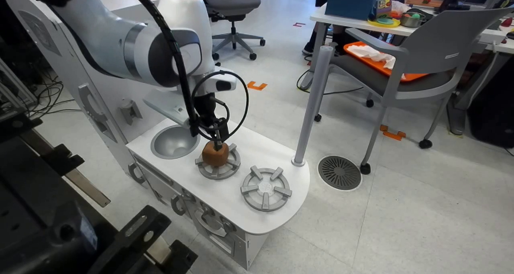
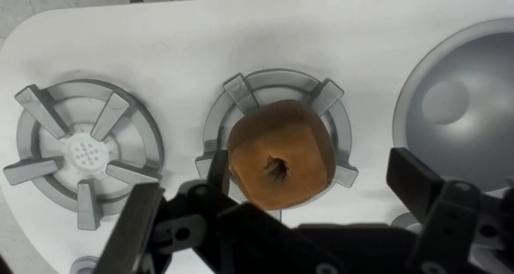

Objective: Put the brown object in the sink.

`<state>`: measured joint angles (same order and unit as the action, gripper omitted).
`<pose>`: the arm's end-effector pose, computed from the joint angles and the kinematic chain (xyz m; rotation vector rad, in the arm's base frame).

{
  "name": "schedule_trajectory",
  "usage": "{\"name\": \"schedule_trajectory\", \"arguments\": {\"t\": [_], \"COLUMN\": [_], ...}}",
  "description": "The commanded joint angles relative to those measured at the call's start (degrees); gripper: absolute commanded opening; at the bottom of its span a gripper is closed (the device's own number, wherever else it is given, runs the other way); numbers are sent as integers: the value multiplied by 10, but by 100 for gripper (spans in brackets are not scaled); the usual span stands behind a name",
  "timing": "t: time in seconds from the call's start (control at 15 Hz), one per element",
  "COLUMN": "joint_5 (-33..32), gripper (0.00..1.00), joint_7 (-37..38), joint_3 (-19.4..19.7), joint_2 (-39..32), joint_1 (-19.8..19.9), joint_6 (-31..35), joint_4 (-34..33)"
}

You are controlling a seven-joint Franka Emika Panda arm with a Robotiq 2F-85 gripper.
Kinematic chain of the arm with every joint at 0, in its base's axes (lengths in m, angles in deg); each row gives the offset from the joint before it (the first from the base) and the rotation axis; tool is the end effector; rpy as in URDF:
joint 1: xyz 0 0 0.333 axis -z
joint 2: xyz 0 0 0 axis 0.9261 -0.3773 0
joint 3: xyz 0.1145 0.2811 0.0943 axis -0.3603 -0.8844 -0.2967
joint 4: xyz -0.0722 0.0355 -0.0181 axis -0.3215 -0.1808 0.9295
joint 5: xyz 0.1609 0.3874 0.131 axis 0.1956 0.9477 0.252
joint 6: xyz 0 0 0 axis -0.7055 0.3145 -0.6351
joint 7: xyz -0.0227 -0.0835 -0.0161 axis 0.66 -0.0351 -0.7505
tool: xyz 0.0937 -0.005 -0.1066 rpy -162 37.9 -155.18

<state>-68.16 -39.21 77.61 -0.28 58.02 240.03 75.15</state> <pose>0.6344 0.1004 -0.1716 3.0951 -0.0211 -0.0753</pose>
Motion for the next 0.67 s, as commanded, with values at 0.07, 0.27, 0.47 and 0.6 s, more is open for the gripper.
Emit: {"name": "schedule_trajectory", "arguments": {"t": [0.07,0.27,0.47,0.6], "joint_5": [-4,-6,-17,-21], "gripper": [100,100,66,49], "joint_7": [5,36,71,84], "joint_3": [34,64,88,92], "joint_2": [-102,-150,-126,-123], "joint_1": [-38,-60,-76,-80], "joint_6": [-54,-104,-128,-136], "joint_4": [-147,-219,-194,-198]}}
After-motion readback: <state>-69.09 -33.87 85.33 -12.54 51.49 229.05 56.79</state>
